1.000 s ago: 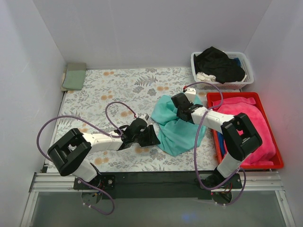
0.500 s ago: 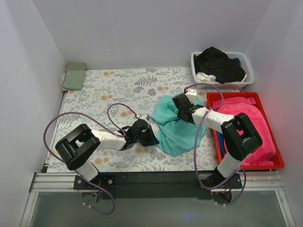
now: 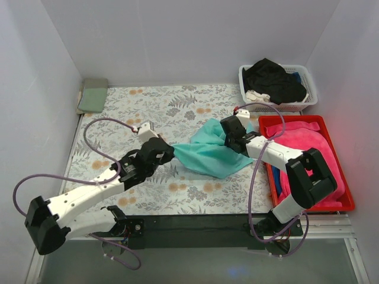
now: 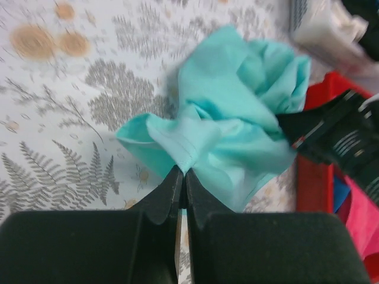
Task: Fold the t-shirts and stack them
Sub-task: Flatten out the tshirt
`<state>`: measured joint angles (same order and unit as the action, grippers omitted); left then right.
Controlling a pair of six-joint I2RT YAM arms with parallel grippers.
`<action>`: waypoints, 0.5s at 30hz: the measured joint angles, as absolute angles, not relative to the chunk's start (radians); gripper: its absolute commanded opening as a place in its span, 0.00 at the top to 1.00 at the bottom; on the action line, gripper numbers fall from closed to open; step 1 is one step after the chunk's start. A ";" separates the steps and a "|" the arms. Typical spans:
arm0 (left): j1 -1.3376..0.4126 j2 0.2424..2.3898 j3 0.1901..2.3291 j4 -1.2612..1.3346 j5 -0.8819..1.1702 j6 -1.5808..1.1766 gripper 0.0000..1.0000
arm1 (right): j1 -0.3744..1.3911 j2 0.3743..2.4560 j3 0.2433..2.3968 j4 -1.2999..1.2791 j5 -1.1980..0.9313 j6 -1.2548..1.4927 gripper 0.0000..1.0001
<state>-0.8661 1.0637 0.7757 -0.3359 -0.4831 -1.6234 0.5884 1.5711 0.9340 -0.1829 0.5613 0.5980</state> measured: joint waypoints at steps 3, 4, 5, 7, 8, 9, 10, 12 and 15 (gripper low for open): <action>-0.866 0.968 0.815 -0.416 -0.594 -1.624 1.00 | 0.588 1.564 0.934 -0.180 0.533 0.564 0.88; -0.866 0.947 0.828 -0.448 -0.630 -1.628 1.00 | 0.588 1.564 0.934 -0.179 0.522 0.550 0.75; -0.866 0.933 0.842 -0.481 -0.663 -1.633 1.00 | 0.588 1.564 0.935 -0.178 0.512 0.536 0.67; -0.866 0.918 0.869 -0.556 -0.730 -1.657 1.00 | 0.589 1.566 0.944 -0.179 0.493 0.505 0.44; -0.866 0.914 0.879 -0.585 -0.754 -1.667 1.00 | 0.589 1.567 0.952 -0.179 0.484 0.488 0.38; -0.866 0.910 0.887 -0.615 -0.778 -1.679 1.00 | 0.589 1.568 0.959 -0.179 0.479 0.475 0.34; -0.866 0.905 0.892 -0.640 -0.800 -1.690 1.00 | 0.589 1.568 0.967 -0.177 0.469 0.463 0.27; -0.866 0.894 0.897 -0.696 -0.844 -1.722 1.00 | 0.589 1.565 0.974 -0.173 0.460 0.443 0.24; -0.866 0.889 0.899 -0.770 -0.891 -1.779 1.00 | 0.591 1.534 0.970 -0.172 0.439 0.429 0.26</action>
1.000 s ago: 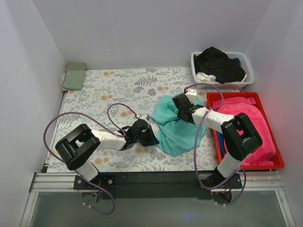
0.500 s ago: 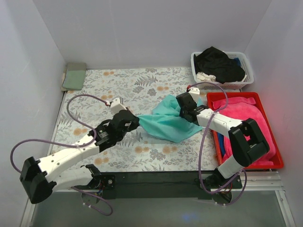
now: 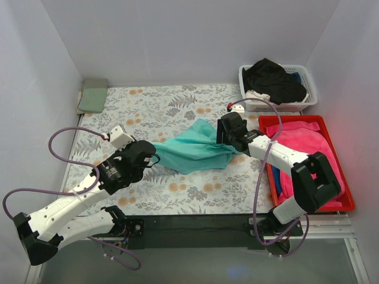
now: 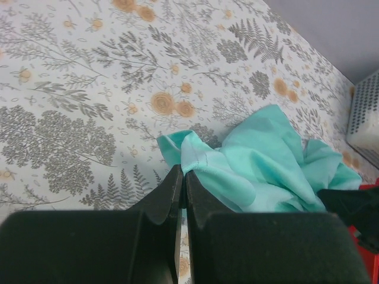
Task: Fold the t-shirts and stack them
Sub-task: Flatten out the tshirt
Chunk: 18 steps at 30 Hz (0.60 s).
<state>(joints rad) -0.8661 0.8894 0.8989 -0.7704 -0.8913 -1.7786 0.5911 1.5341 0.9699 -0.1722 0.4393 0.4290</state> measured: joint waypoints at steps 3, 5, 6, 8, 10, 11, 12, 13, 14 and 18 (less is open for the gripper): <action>-0.866 0.893 0.899 -0.842 -0.927 -1.843 1.00 | 0.600 1.467 0.936 -0.160 0.407 0.420 0.36; -0.866 0.900 0.900 -0.891 -0.950 -1.892 1.00 | 0.613 1.424 0.892 -0.146 0.395 0.421 0.48; -0.866 0.907 0.902 -0.915 -0.961 -1.910 1.00 | 0.626 1.405 0.863 -0.143 0.390 0.423 0.51; -0.866 0.926 0.908 -0.951 -0.977 -1.935 1.00 | 0.652 1.383 0.804 -0.142 0.388 0.443 0.53; -0.866 0.951 0.917 -0.974 -0.989 -1.953 1.00 | 0.675 1.366 0.745 -0.146 0.383 0.457 0.53; -0.866 0.965 0.920 -0.980 -0.992 -1.958 1.00 | 0.684 1.358 0.718 -0.152 0.379 0.467 0.53; -0.866 0.981 0.925 -0.988 -0.994 -1.963 1.00 | 0.690 1.350 0.696 -0.160 0.374 0.473 0.52; -0.866 0.996 0.927 -0.991 -0.995 -1.966 1.00 | 0.692 1.344 0.680 -0.165 0.369 0.478 0.51; -0.866 1.007 0.927 -0.992 -0.995 -1.969 1.00 | 0.696 1.339 0.670 -0.169 0.366 0.484 0.49; -0.866 1.041 0.929 -0.995 -0.997 -1.975 1.00 | 0.726 1.329 0.663 -0.177 0.370 0.497 0.41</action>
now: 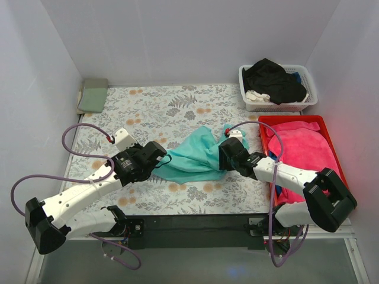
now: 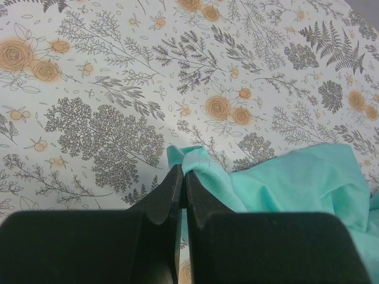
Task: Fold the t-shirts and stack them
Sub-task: Flatten out the tshirt
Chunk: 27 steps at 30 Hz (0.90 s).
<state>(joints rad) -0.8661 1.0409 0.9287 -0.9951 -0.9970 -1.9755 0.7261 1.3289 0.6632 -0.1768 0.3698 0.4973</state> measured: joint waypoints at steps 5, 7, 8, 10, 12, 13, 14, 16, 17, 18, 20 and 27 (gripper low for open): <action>-0.866 1.050 0.929 -0.998 -1.007 -1.979 1.00 | 0.806 1.322 0.663 -0.186 0.411 0.505 0.34; -0.866 1.052 0.929 -1.010 -1.011 -1.980 1.00 | 0.846 1.312 0.663 -0.196 0.444 0.510 0.32; -0.866 1.053 0.929 -1.016 -1.013 -1.980 1.00 | 0.872 1.305 0.664 -0.206 0.466 0.516 0.32; -0.866 1.056 0.929 -1.024 -1.015 -1.980 1.00 | 0.925 1.287 0.669 -0.234 0.520 0.524 0.29; -0.866 1.057 0.929 -1.029 -1.015 -1.980 1.00 | 0.964 1.273 0.680 -0.260 0.562 0.530 0.28; -0.866 1.057 0.929 -1.030 -1.015 -1.980 1.00 | 0.982 1.267 0.688 -0.270 0.582 0.533 0.28; -0.866 1.057 0.929 -1.032 -1.015 -1.980 1.00 | 0.997 1.263 0.696 -0.280 0.600 0.539 0.28; -0.866 1.058 0.929 -1.033 -1.015 -1.980 1.00 | 1.021 1.260 0.706 -0.292 0.624 0.550 0.28; -0.866 1.058 0.929 -1.034 -1.015 -1.980 1.00 | 1.028 1.260 0.706 -0.294 0.630 0.556 0.28; -0.866 1.058 0.929 -1.035 -1.015 -1.980 1.00 | 1.031 1.262 0.706 -0.299 0.632 0.565 0.28; -0.866 1.058 0.929 -1.039 -1.015 -1.982 1.00 | 1.036 1.273 0.706 -0.308 0.633 0.584 0.29; -0.866 1.051 0.929 -1.040 -1.015 -1.983 1.00 | 1.036 1.330 0.678 -0.295 0.632 0.622 0.30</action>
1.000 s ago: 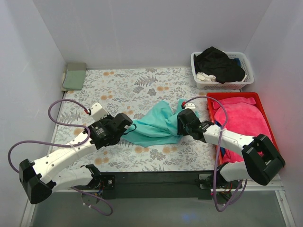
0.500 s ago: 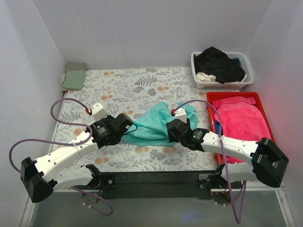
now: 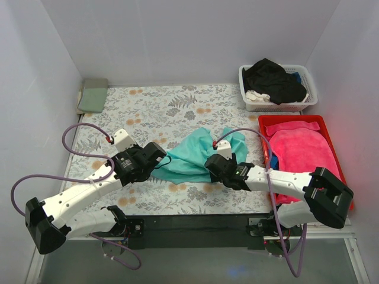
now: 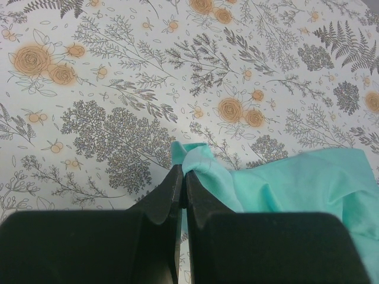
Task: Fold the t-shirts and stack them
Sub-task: Flatten out the tshirt
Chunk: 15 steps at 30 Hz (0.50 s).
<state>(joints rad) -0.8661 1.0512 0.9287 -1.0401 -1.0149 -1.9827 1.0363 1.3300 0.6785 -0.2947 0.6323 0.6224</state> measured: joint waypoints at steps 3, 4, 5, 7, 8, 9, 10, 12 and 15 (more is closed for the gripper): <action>-0.866 1.044 0.929 -1.041 -1.015 -1.983 1.00 | 1.037 1.357 0.678 -0.282 0.628 0.623 0.31; -0.866 1.042 0.929 -1.043 -1.015 -1.983 1.00 | 1.037 1.366 0.678 -0.279 0.626 0.625 0.32; -0.866 1.040 0.929 -1.045 -1.015 -1.983 1.00 | 1.037 1.375 0.678 -0.275 0.621 0.627 0.33; -0.866 1.035 0.929 -1.048 -1.015 -1.983 1.00 | 1.037 1.391 0.678 -0.269 0.611 0.632 0.34; -0.866 1.032 0.929 -1.048 -1.015 -1.983 1.00 | 1.037 1.396 0.678 -0.264 0.603 0.634 0.34; -0.866 1.031 0.928 -1.048 -1.015 -1.983 1.00 | 1.037 1.398 0.677 -0.260 0.598 0.636 0.36; -0.866 1.029 0.928 -1.048 -1.015 -1.983 1.00 | 1.037 1.399 0.676 -0.257 0.593 0.640 0.38; -0.866 1.027 0.928 -1.049 -1.015 -1.983 1.00 | 1.037 1.403 0.675 -0.249 0.582 0.648 0.46; -0.866 1.026 0.928 -1.051 -1.015 -1.984 1.00 | 1.037 1.424 0.673 -0.231 0.560 0.656 0.53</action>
<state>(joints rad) -0.8661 1.0256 0.9283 -1.0512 -1.0149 -1.9839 1.0370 1.4242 0.6731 -0.2314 0.5602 0.6556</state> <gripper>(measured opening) 0.012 0.517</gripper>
